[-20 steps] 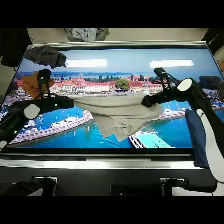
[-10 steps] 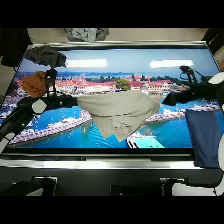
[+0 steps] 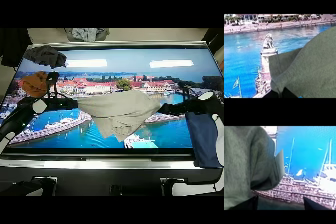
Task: Fold the shirts.
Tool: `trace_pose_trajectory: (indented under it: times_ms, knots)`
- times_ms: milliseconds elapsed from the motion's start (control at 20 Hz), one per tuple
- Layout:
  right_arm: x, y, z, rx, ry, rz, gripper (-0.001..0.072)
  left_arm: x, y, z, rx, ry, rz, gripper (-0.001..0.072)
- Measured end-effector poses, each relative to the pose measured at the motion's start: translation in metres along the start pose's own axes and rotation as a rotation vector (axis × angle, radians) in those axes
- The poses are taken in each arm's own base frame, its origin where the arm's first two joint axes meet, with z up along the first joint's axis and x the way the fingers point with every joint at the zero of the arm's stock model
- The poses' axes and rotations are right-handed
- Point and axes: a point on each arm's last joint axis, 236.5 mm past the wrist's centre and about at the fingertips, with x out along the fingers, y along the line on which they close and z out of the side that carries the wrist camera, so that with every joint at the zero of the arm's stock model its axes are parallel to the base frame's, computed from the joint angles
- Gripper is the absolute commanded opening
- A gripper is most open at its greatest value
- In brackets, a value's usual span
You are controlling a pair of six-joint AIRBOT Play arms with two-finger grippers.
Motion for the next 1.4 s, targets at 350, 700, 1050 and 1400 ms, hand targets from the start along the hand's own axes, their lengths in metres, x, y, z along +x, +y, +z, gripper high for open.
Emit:
trace_pose_trajectory:
  times_ms: [350, 700, 1050, 1400]
  knots:
    - [0.054, 0.038, 0.018, 0.006, -0.04, 0.056, 0.0062, 0.0, 0.0, -0.001, 0.0, 0.005, 0.0, 0.0032]
    - [-0.059, 0.051, 0.101, -0.268, -0.265, -0.081, 0.0059, -0.062, 0.017, 0.081, 0.037, -0.201, 0.039, 0.0032]
    - [-0.398, 0.144, 0.144, -0.527, -0.918, -0.493, 0.006, -0.365, 0.053, 0.215, -0.052, -0.89, 0.173, 0.0031]
    - [-0.532, 0.257, 0.056, -0.624, -1.245, -0.642, 0.006, -0.533, 0.009, 0.171, -0.022, -1.218, 0.183, 0.0031]
